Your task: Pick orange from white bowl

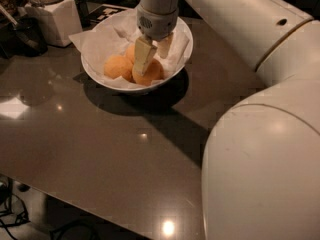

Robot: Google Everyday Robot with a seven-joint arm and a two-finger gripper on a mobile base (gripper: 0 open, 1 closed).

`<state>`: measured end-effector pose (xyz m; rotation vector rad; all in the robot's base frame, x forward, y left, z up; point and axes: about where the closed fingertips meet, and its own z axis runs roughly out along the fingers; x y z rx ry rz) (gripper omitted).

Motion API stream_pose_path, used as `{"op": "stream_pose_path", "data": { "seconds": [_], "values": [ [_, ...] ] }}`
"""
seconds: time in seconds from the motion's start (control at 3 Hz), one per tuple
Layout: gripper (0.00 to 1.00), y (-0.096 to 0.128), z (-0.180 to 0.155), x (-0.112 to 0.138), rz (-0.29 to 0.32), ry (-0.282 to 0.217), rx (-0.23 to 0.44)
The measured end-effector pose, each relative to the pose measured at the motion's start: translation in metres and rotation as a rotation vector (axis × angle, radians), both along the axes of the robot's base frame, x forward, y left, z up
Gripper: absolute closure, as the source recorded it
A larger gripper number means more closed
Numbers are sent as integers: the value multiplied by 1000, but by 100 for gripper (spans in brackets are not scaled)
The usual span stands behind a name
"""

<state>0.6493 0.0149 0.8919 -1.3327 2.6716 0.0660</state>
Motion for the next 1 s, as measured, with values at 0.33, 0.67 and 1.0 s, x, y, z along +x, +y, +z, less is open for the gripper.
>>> {"op": "stream_pose_path", "data": {
  "seconds": [0.33, 0.67, 1.0],
  "values": [
    [32, -12, -6, -9, -22, 23, 12],
    [33, -11, -8, -16, -14, 30, 10],
    [34, -8, -6, -16, -4, 22, -3]
  ]
}}
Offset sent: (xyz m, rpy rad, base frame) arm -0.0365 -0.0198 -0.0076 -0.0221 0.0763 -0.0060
